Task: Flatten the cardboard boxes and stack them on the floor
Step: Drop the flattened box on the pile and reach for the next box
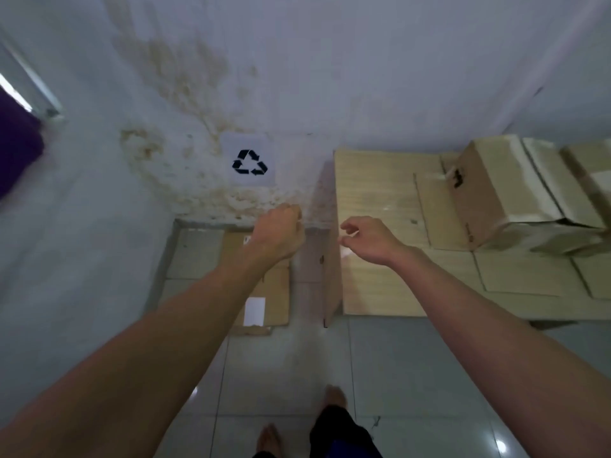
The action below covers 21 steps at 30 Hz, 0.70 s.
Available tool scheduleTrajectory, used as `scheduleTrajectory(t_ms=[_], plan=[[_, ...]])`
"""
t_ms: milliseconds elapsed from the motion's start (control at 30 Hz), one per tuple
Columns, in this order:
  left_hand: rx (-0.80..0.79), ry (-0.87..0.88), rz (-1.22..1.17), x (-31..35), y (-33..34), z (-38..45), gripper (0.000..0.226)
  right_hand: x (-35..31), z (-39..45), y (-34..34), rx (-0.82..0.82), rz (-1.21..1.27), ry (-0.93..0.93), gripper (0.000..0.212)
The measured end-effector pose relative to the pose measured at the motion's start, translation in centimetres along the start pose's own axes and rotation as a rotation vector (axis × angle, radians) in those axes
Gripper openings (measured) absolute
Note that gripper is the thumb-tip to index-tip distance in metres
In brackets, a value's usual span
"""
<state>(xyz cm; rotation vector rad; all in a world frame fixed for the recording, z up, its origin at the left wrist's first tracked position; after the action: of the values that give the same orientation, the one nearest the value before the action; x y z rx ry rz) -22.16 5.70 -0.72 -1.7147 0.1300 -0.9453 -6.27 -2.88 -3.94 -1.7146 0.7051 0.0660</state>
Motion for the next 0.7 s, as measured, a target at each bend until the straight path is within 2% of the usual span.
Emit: scheduleTrajectory(t_ms=[200, 467, 700], plan=[[-0.005, 0.045, -0.015, 12.1, 3.1, -0.7, 0.034, 9.1, -5.9, -6.5, 0.102, 0.02, 0.035, 0.038], [0.067, 0.052, -0.082, 26.8, 8.7, 3.0, 0.033, 23.1, -10.2, -15.1, 0.215, 0.039, 0.038, 0.036], [0.073, 0.032, -0.081, 34.7, 13.3, 6.6, 0.034, 33.9, -10.9, -20.0, 0.27, 0.074, 0.073, 0.035]])
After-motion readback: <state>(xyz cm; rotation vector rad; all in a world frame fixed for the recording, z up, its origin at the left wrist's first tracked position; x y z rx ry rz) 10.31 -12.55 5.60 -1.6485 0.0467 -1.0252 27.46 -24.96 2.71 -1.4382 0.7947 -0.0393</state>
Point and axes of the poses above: each hand's wrist, its own z-axis towards the middle knuckle, its own y-axis out of the palm, x = y × z, the point moved 9 cm from there along z, towards the middle knuckle, and after that the axes turned 9 degrees about -z, right-handed, at the moved point
